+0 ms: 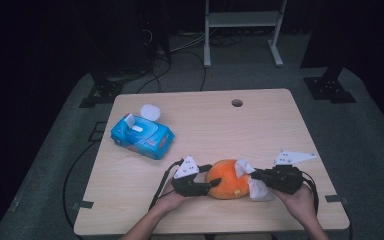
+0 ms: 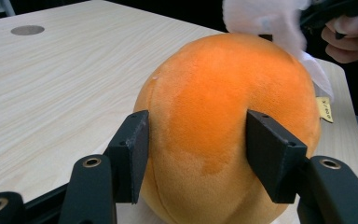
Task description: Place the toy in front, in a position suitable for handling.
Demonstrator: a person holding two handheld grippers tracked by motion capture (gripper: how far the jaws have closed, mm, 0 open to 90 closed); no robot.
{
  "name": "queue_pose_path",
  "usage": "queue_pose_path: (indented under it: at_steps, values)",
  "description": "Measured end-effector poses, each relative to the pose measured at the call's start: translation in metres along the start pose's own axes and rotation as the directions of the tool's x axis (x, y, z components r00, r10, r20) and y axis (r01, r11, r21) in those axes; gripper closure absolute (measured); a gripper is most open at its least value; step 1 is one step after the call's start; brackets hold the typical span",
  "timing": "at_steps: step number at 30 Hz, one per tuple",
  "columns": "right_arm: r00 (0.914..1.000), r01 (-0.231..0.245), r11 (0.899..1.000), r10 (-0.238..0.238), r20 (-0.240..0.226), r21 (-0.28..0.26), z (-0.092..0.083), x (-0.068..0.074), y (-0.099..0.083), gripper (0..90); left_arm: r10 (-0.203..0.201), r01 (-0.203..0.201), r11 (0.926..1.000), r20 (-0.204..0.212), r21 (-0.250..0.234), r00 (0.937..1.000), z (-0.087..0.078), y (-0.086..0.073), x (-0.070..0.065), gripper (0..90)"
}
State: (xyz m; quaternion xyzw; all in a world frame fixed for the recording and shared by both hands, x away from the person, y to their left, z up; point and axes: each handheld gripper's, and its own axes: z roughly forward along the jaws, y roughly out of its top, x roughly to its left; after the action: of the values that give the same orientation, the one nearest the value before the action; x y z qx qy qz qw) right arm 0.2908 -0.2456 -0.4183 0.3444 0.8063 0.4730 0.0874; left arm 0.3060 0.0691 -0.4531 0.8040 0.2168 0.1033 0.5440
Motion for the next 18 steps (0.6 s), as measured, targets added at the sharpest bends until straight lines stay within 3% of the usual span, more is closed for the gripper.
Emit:
queue_pose_path:
  at_steps: [4,7,10,13,16,17,18]
  values:
    - [0.9988,0.023,0.998,-0.026,-0.042,-0.065,-0.004,0.011,0.01,85.6,0.041,-0.041,0.9991,0.0,-0.007,0.9992,0.002,0.002,-0.008,40.1]
    - [0.9962,0.063,0.997,-0.066,-0.057,-0.05,0.001,0.018,0.014,85.5,0.067,-0.067,0.9977,0.013,-0.009,0.9976,0.001,0.004,-0.012,35.7]
    - [0.9965,0.052,0.999,-0.053,-0.065,-0.004,0.006,0.012,0.007,85.5,0.022,-0.022,0.9995,0.004,-0.022,0.9997,0.001,0.005,-0.009,17.8]
    - [0.9974,0.03,1.0,-0.029,-0.066,0.005,0.002,0.007,0.004,85.5,-0.037,0.037,0.9992,0.027,-0.014,0.9989,0.005,0.002,-0.004,9.6]
    - [0.9972,0.03,1.0,-0.029,-0.069,0.009,0.001,0.007,0.003,85.5,-0.067,0.067,0.9977,0.071,0.01,0.9952,0.012,-0.001,-0.003,9.7]
    - [0.9973,0.035,0.999,-0.034,-0.066,0.012,0.002,0.008,0.003,85.5,-0.075,0.074,0.9972,0.097,0.012,0.9924,0.013,-0.002,-0.003,13.0]
    - [0.9973,0.038,0.999,-0.037,-0.064,0.008,0.001,0.009,0.005,85.5,-0.067,0.067,0.9977,0.1,0.008,0.9927,0.013,-0.003,-0.004,22.3]
